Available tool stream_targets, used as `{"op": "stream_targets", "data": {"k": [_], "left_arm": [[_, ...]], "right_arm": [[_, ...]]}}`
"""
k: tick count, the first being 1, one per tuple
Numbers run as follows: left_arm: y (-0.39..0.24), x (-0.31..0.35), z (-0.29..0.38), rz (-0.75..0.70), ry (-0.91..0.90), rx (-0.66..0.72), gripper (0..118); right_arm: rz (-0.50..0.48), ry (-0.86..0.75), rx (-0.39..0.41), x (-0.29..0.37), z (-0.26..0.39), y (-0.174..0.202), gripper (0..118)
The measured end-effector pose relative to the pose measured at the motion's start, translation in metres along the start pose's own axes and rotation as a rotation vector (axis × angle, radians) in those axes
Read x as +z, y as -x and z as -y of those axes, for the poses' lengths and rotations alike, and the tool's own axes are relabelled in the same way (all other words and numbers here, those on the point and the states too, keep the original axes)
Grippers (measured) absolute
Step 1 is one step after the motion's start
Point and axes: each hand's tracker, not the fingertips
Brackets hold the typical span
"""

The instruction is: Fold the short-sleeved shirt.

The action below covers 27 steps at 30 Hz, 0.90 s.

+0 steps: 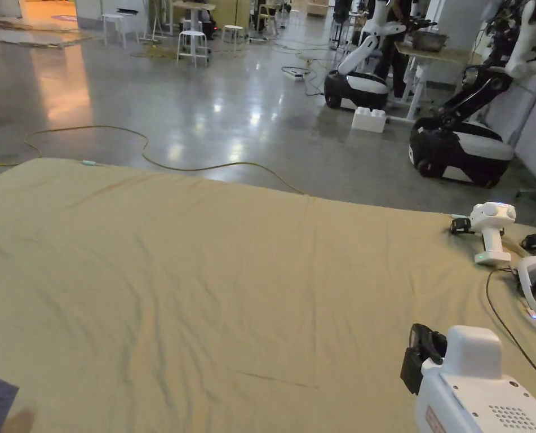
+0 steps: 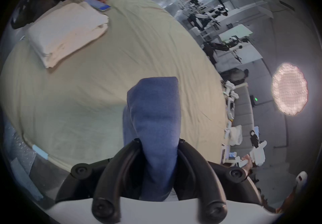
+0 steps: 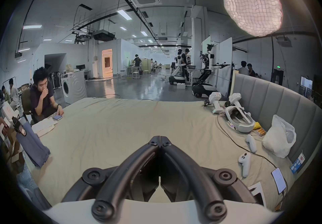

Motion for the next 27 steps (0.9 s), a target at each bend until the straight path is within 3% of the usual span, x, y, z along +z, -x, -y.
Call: {"op": "stream_targets", "data": {"k": [7,10,11,19,21,27], "left_arm": [[0.04,-0.008,-0.008,-0.244,0.0,0.111,26],[0.049,-0.002,-0.01,-0.362,-0.034,0.094,61],[0.047,0.002,-0.01,-0.391,-0.069,0.072,64],[0.02,0.05,-0.005,-0.669,-0.233,-0.061,64],[0.005,0.058,0.0,-0.695,-0.326,-0.078,64],[-0.048,0.042,0.025,-0.463,-0.508,-0.246,64]], "right_arm": [[0.019,0.021,-0.024,-0.004,0.004,-0.006,0],[0.012,0.037,-0.012,-0.004,0.008,-0.001,0],[0.01,0.042,-0.011,-0.005,0.009,-0.001,0],[-0.015,0.068,-0.022,-0.013,0.017,0.004,0],[-0.021,0.071,-0.023,-0.013,0.019,0.006,0],[-0.032,0.079,-0.036,-0.017,0.025,0.011,0]]}}
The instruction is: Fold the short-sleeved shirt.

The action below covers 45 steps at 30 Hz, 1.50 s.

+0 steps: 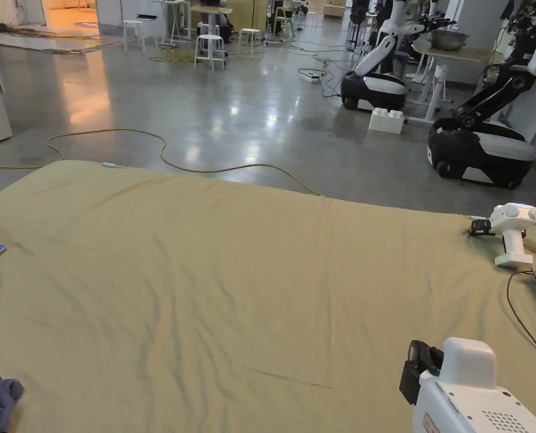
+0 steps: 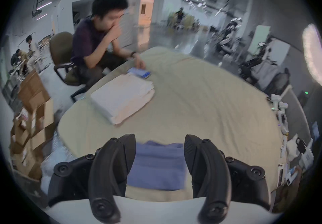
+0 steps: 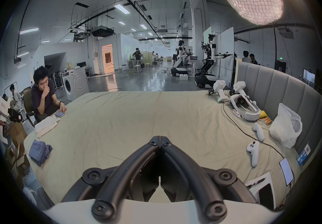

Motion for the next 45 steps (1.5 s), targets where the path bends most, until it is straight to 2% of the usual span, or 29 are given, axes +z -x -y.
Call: {"op": "stream_targets", "data": {"k": [4,9,13,18,20,22,24,26,28,31,40,45], "left_arm": [[-0.069,-0.001,0.036,0.133,-0.088,-0.046,64],[-0.152,-0.018,0.069,0.157,-0.226,-0.124,64],[-0.22,-0.024,0.09,0.178,-0.293,-0.131,64],[-0.296,-0.017,0.111,0.152,-0.42,-0.237,62],[-0.323,-0.008,0.117,0.186,-0.436,-0.27,54],[-0.339,-0.006,0.121,0.235,-0.445,-0.26,20],[-0.353,-0.006,0.122,0.212,-0.443,-0.258,17],[-0.36,-0.006,0.123,0.231,-0.437,-0.245,3],[-0.365,-0.008,0.122,0.248,-0.435,-0.249,3],[-0.37,-0.002,0.123,0.251,-0.464,-0.271,1],[-0.375,0.011,0.126,0.194,-0.546,-0.346,1],[-0.371,0.013,0.127,0.206,-0.552,-0.305,1]], "right_arm": [[-0.006,0.004,-0.011,-0.001,0.002,0.003,0],[-0.005,0.002,-0.018,-0.001,0.003,0.004,0],[0.007,-0.008,-0.017,0.003,0.002,0.009,0],[0.036,-0.041,-0.023,0.005,0.001,0.012,0],[0.056,-0.056,-0.021,0.008,0.002,0.016,0],[0.056,-0.079,-0.022,0.01,0.006,0.019,0],[0.064,-0.099,-0.008,0.011,0.008,0.024,0],[0.066,-0.117,0.011,0.012,0.01,0.027,0],[0.076,-0.142,0.029,0.014,0.013,0.031,0],[0.075,-0.153,0.015,0.016,0.016,0.034,0],[0.082,-0.183,0.021,0.014,0.011,0.034,0],[0.088,-0.193,0.015,0.015,0.008,0.034,0]]}}
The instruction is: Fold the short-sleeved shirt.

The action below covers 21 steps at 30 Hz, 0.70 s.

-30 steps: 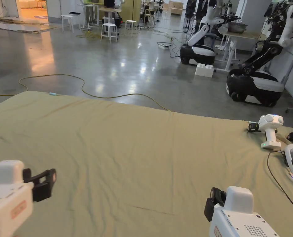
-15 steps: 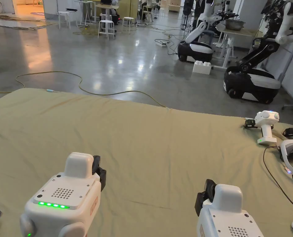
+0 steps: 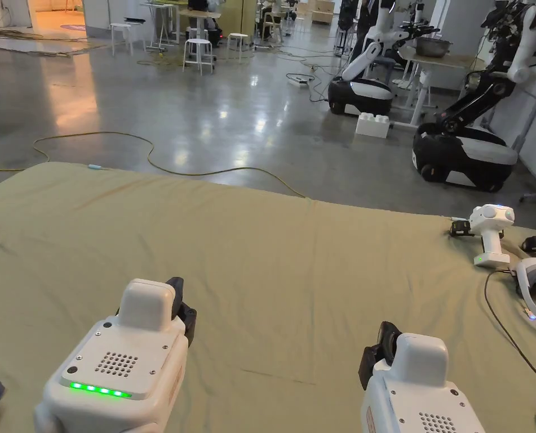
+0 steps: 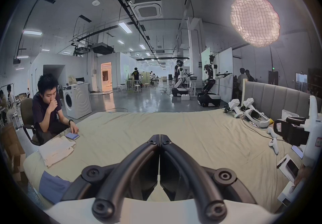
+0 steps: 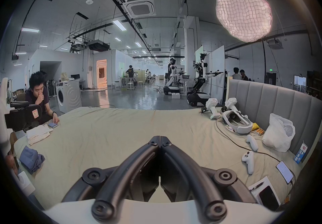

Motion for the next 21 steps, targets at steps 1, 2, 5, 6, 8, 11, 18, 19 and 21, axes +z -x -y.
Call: {"op": "stream_targets", "data": {"k": [1,2,5,6,8,11,18,19,21], "left_arm": [[0.0,0.0,0.001,-0.005,-0.002,0.006,1],[0.001,0.0,0.001,-0.009,-0.005,0.009,1],[0.001,-0.002,0.003,-0.014,-0.012,0.005,1],[0.003,-0.003,0.004,-0.011,-0.015,0.004,1],[0.003,-0.004,0.003,-0.019,-0.019,0.0,1],[0.006,-0.003,0.002,-0.012,-0.031,0.013,1],[0.011,-0.005,-0.002,-0.009,-0.005,0.014,43],[0.011,-0.005,-0.002,-0.005,0.0,0.021,60],[0.011,-0.004,-0.001,-0.003,-0.006,0.035,64]], "right_arm": [[0.001,-0.002,0.003,0.0,0.0,0.0,0],[0.001,-0.005,0.01,0.0,0.0,0.001,0],[0.003,-0.011,0.023,-0.001,0.0,0.002,0],[0.002,-0.013,0.027,-0.001,-0.001,0.003,0],[0.005,-0.021,0.033,-0.002,-0.002,0.003,0],[0.014,-0.025,0.028,-0.004,-0.004,0.002,0],[0.05,-0.012,0.016,-0.006,-0.005,0.0,35],[0.054,-0.008,0.011,-0.007,-0.005,-0.001,65],[0.05,-0.011,0.007,-0.007,-0.003,-0.004,78]]}}
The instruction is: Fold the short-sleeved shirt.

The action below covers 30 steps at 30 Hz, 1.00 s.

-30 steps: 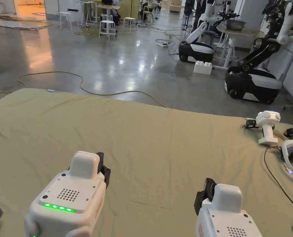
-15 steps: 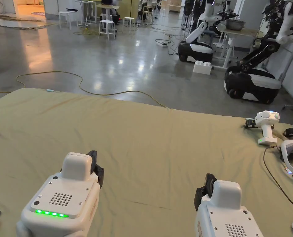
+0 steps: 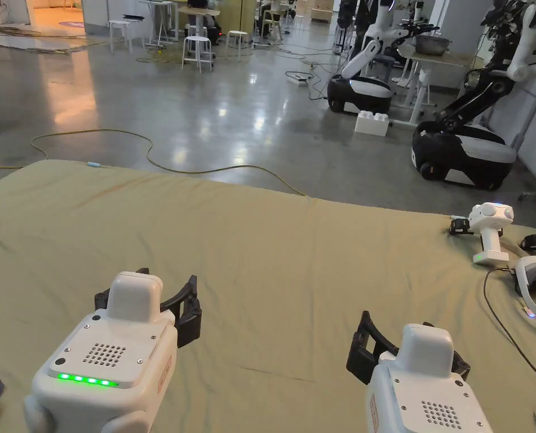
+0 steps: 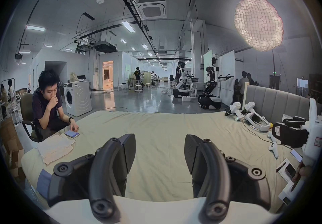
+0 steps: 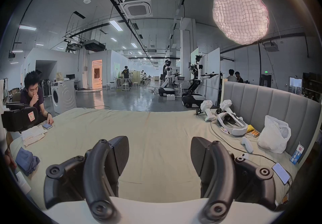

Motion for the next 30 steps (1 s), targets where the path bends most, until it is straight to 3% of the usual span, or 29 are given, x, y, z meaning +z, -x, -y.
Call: {"op": "stream_targets", "data": {"k": [2,5,6,20,23,25,27,30], "left_arm": [[0.003,0.0,0.0,-0.02,-0.006,0.003,68],[0.007,-0.001,0.0,-0.026,-0.005,0.013,78],[0.008,-0.001,0.0,-0.023,-0.002,0.019,78],[0.014,-0.004,-0.004,-0.026,-0.007,0.028,79],[0.017,-0.005,-0.005,0.013,-0.034,0.054,79],[0.017,-0.006,-0.004,0.004,-0.036,0.04,79],[0.014,-0.008,-0.003,-0.013,-0.036,0.006,79],[0.015,-0.009,-0.002,-0.004,-0.017,-0.004,79]], "right_arm": [[0.011,0.001,0.008,-0.002,0.0,0.0,86],[0.014,0.012,0.01,-0.004,0.001,-0.003,111],[0.005,0.021,0.006,-0.005,0.001,-0.004,113],[-0.041,0.024,-0.004,-0.008,0.0,-0.006,113],[0.09,0.055,0.039,-0.016,0.0,0.001,113],[0.115,0.068,0.046,-0.021,0.002,0.003,113],[0.08,0.071,0.019,-0.023,0.003,-0.001,113],[-0.022,0.112,-0.089,-0.025,0.001,-0.007,113]]}}
